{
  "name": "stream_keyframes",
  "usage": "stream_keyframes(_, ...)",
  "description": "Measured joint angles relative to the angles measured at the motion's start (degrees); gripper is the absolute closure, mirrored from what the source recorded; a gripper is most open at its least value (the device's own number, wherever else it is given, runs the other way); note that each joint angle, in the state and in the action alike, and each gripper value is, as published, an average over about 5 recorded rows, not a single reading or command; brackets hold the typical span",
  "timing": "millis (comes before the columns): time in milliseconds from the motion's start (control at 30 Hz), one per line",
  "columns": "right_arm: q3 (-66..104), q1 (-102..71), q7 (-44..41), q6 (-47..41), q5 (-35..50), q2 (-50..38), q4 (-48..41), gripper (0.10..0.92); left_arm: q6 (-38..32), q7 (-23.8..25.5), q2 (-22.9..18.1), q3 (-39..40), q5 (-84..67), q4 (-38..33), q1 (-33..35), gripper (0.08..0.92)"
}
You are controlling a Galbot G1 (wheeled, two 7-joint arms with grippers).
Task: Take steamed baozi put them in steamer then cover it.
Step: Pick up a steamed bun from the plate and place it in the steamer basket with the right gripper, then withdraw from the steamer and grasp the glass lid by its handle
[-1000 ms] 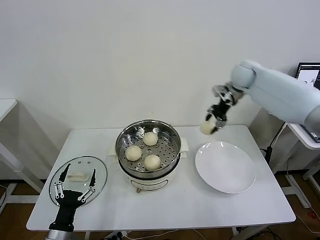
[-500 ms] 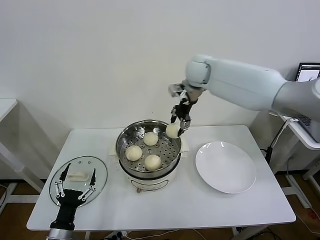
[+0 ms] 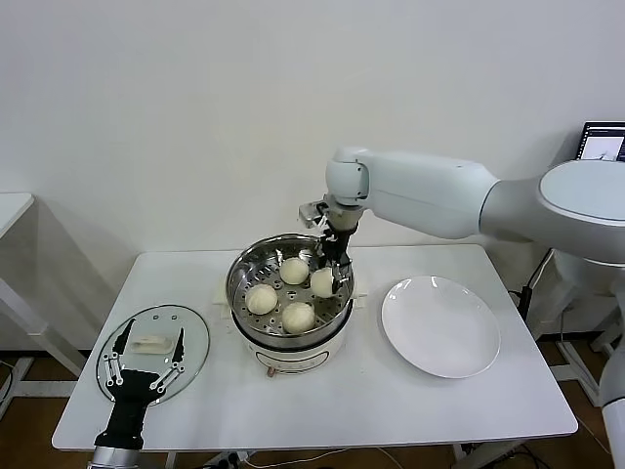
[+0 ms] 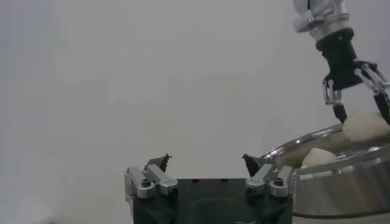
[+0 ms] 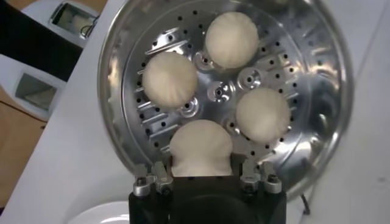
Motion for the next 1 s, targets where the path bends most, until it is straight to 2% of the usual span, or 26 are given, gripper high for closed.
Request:
stream_keyframes(200,-0.51,-1.26,0.79,-0.13,-1.06,0.98,-1.17,0.361,-0.04,-0.03,0.03,-0.06,-0.14,0.0,-0.01,0.177)
stream_keyframes(467,-0.56,-2.05,2.05,-0.28,-2.12,1.17,-1.74,0.215,-0.07,-0.09,0.01,-0.25,-0.25,0.02,-0.1,0.177)
stream_keyframes(800,1.66,-1.26,2.84,0.12,-2.33,-0.41,0.3,0.203,0.17,-0.12,-0.16,-0.24,-0.21,0.06,-0.26,0.177)
stream_keyframes(1000,5.82,-0.26,3.18,1.78,-1.63,-4.55,4.03,0.203,0.01,-0.12,0.06,-0.58,0.14,0.24,-0.66,0.177)
